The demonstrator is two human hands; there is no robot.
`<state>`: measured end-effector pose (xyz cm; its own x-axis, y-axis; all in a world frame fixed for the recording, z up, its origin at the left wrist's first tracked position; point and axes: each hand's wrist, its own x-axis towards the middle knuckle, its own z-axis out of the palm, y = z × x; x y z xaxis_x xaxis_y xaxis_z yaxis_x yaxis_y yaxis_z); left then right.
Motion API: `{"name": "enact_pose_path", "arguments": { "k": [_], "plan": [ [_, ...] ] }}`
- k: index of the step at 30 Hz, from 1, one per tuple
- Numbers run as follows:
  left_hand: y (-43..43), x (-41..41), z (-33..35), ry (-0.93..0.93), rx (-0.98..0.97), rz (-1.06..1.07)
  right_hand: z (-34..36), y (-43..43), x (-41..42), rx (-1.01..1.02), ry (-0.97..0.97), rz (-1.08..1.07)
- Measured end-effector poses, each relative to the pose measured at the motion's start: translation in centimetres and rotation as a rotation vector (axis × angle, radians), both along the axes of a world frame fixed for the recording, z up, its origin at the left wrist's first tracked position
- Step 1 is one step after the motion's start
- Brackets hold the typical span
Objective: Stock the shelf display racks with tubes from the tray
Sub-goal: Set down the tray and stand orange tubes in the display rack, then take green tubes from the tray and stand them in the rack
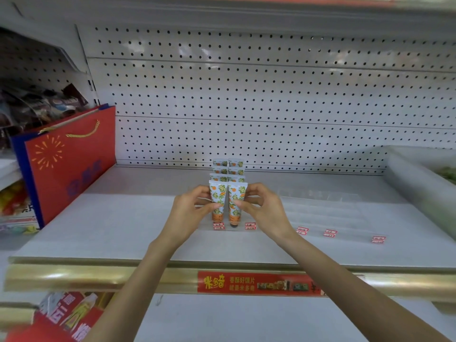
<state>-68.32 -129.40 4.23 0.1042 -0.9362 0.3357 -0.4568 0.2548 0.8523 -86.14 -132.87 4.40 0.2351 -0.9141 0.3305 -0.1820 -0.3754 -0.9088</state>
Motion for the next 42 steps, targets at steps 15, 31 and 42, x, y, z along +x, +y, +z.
{"name": "enact_pose_path", "arguments": {
  "k": [15,31,42],
  "plan": [
    [2.1,1.3,4.5,-0.126,-0.14,0.272,4.5,-0.6,-4.7,-0.045,-0.041,-0.109],
    [1.7,-11.5,9.8,-0.874,-0.07,0.252,9.3,1.4,-21.3,-0.263,1.063,-0.399],
    [0.4,-25.2,7.2,-0.905,0.015,0.052,7.0,2.8,-33.7,-0.143,1.265,-0.481]
  ]
}}
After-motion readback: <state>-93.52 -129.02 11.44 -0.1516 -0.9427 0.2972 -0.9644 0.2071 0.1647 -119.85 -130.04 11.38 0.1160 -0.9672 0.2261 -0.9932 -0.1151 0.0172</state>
